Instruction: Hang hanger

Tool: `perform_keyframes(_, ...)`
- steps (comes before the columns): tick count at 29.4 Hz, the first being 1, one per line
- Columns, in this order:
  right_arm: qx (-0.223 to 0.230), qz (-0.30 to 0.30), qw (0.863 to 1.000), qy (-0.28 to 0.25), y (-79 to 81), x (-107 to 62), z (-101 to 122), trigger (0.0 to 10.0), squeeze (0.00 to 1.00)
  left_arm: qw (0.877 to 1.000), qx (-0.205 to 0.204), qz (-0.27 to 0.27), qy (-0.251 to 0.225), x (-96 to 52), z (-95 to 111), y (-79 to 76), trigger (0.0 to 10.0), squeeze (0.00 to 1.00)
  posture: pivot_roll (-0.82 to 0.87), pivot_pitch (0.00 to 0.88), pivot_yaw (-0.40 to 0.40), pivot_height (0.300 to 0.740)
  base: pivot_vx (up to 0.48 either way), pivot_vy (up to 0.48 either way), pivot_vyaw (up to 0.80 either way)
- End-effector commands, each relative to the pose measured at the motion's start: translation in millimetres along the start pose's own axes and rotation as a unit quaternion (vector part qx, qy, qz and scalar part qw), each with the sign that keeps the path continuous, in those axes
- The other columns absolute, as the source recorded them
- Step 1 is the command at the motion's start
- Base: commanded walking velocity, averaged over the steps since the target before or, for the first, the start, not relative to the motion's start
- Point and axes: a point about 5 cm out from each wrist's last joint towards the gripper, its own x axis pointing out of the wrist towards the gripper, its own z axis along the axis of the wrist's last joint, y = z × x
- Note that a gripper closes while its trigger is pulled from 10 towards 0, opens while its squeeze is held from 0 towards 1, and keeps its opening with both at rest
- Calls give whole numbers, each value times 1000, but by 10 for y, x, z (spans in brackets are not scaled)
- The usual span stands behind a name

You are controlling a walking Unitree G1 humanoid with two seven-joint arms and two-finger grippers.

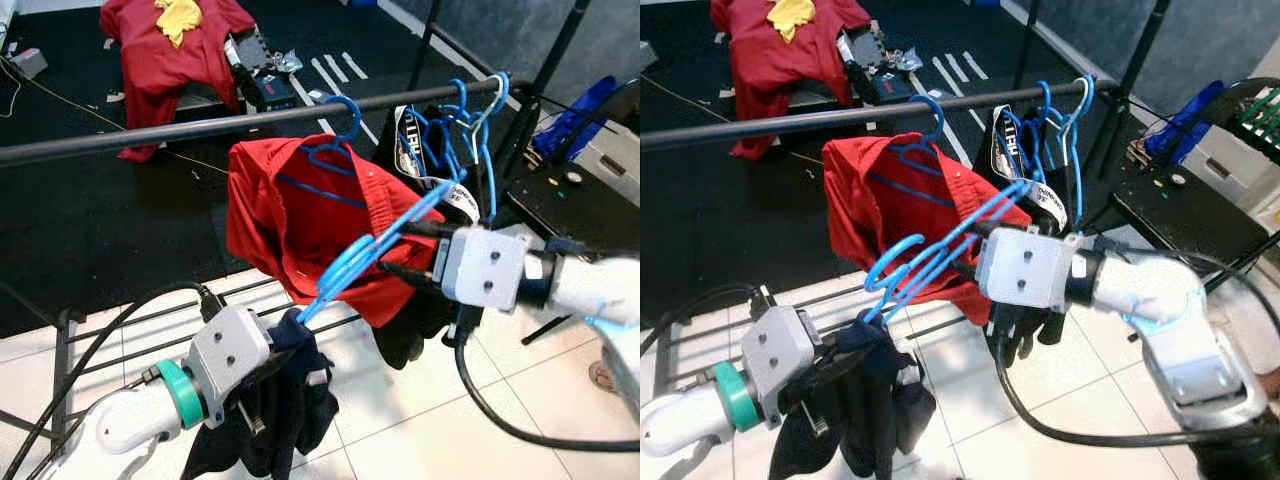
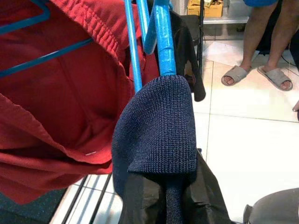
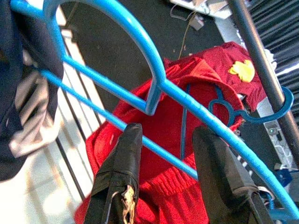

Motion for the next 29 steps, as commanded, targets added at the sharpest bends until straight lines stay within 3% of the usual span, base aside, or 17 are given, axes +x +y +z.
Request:
perform_keyframes(1,-22,26,999,12,36,-58,-7,10000,0,1000,1,-20,8,10,-42,-63,0,0,-93,135,45,740,0,0,0)
perform_keyframes(5,-21,45,999,16,84,-64,-24,10000,0,1000,3,-19,7,14,-42,-60,0,0,-93,135,46,740,0,0,0)
perform_keyframes(8,6,97,995,-13,209,-55,84,10000,0,1000,19,-17,6,22,-68,-50,0,0,-95,133,47,740,0,0,0)
perform_keyframes(9,25,132,991,-24,323,-44,112,10000,0,1000,26,-12,8,38,-79,-36,0,0,-96,133,47,740,0,0,0)
perform_keyframes(11,25,132,991,-24,323,-44,112,10000,0,1000,26,-12,8,38,-79,-36,0,0,-96,133,47,740,0,0,0)
perform_keyframes(12,69,154,985,-40,466,-4,104,10000,0,1000,28,-5,5,61,-86,-21,0,0,-93,133,46,740,0,0,0)
perform_keyframes(14,69,154,985,-40,466,-4,104,10000,0,1000,28,-5,5,61,-86,-21,0,0,-93,133,46,740,0,0,0)
perform_keyframes(16,139,157,974,-84,617,51,165,10000,0,1000,26,5,-3,72,-70,7,0,0,-86,135,49,740,0,0,0)
perform_keyframes(17,139,157,974,-84,617,51,165,10000,0,1000,26,5,-3,72,-70,7,0,0,-86,135,49,740,0,0,0)
perform_keyframes(18,132,130,976,-111,461,3,284,10000,0,1000,30,4,2,28,-84,18,0,0,-90,137,58,740,0,0,0)
perform_keyframes(19,132,130,976,-111,461,3,284,10000,0,1000,30,4,2,28,-84,18,0,0,-90,137,58,740,0,0,0)
perform_keyframes(21,74,124,986,-85,324,-68,282,10000,0,999,34,-3,13,-12,-117,16,0,0,-92,136,61,740,0,0,0)
perform_keyframes(22,74,124,986,-85,324,-68,282,10000,0,999,34,-3,13,-12,-117,16,0,0,-92,136,61,740,0,0,0)
perform_keyframes(25,13,145,988,-47,234,-121,236,10000,0,998,53,-20,27,-54,-165,12,0,0,-95,131,62,740,0,0,0)
perform_keyframes(28,4,156,987,-37,232,-131,210,10000,0,997,66,-27,35,-68,-184,12,0,0,-91,130,60,740,0,0,0)
perform_keyframes(29,12,166,985,-41,235,-142,212,10000,0,994,94,-35,46,-77,-218,14,0,0,-89,129,58,740,0,0,0)
